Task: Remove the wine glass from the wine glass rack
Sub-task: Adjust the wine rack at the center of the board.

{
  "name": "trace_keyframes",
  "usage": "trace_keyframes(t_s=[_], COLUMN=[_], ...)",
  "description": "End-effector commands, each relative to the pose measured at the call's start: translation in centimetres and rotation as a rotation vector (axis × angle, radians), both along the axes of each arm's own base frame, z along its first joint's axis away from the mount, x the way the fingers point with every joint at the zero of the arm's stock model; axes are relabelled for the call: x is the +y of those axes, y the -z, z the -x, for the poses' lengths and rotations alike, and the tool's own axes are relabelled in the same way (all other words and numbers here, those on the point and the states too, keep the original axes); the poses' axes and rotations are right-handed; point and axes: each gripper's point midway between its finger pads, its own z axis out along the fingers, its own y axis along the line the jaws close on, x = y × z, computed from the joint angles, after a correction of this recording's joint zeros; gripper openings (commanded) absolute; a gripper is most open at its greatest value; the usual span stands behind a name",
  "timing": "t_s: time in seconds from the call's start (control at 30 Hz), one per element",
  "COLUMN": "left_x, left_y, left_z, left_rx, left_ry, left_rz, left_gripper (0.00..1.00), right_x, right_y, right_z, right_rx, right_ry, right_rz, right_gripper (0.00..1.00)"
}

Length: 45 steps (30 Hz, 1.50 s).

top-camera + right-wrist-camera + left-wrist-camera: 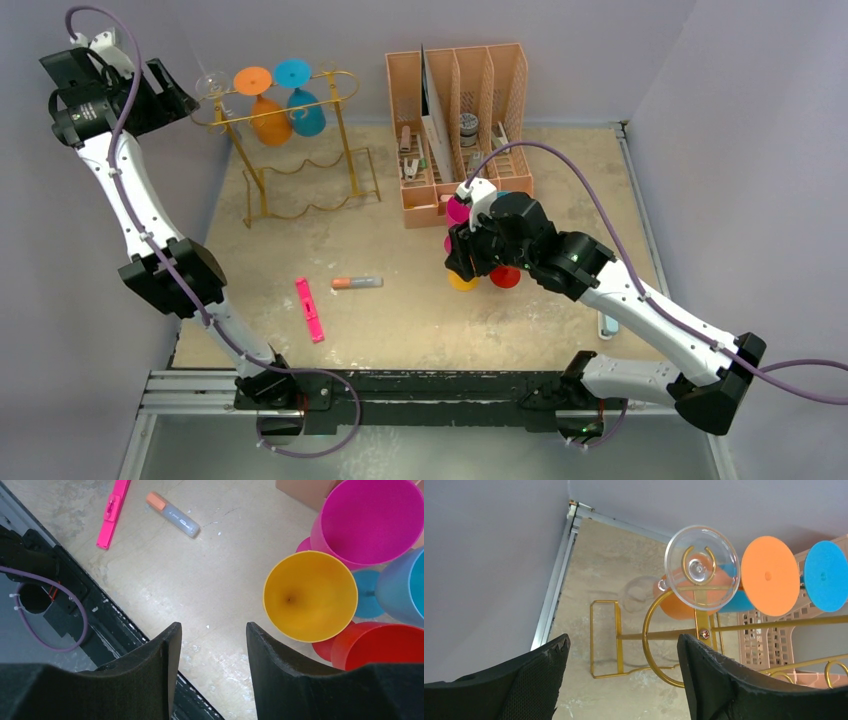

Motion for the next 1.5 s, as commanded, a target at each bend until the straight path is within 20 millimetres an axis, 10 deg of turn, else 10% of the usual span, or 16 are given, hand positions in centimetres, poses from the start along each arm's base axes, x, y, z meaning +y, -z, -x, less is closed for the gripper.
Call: trace_keyframes(t_s=[0.0, 0.63, 1.47], left_x=[-0.7, -4.6, -8.8], left_y=[0.4, 5.2, 4.0], left_z=[0.5, 1.7, 6.3], left_rx=[0.019, 0.199, 0.242], left_ry=[0.049, 0.153, 0.131], left_rz=[0.003, -0.053, 0.046], left_gripper=[0.76, 0.7, 0.63], right_x=[0.3, 1.0, 1.5], right_y=[-1.4, -1.5, -1.2], right_z=[0.4, 0.3, 0.2], right_rx=[-0.016, -0.014, 0.004], right_ry=[-0.034, -0.035, -0.041], right_rz=[-0.031, -0.067, -0.066], right_gripper=[0.54, 0.55, 0.55])
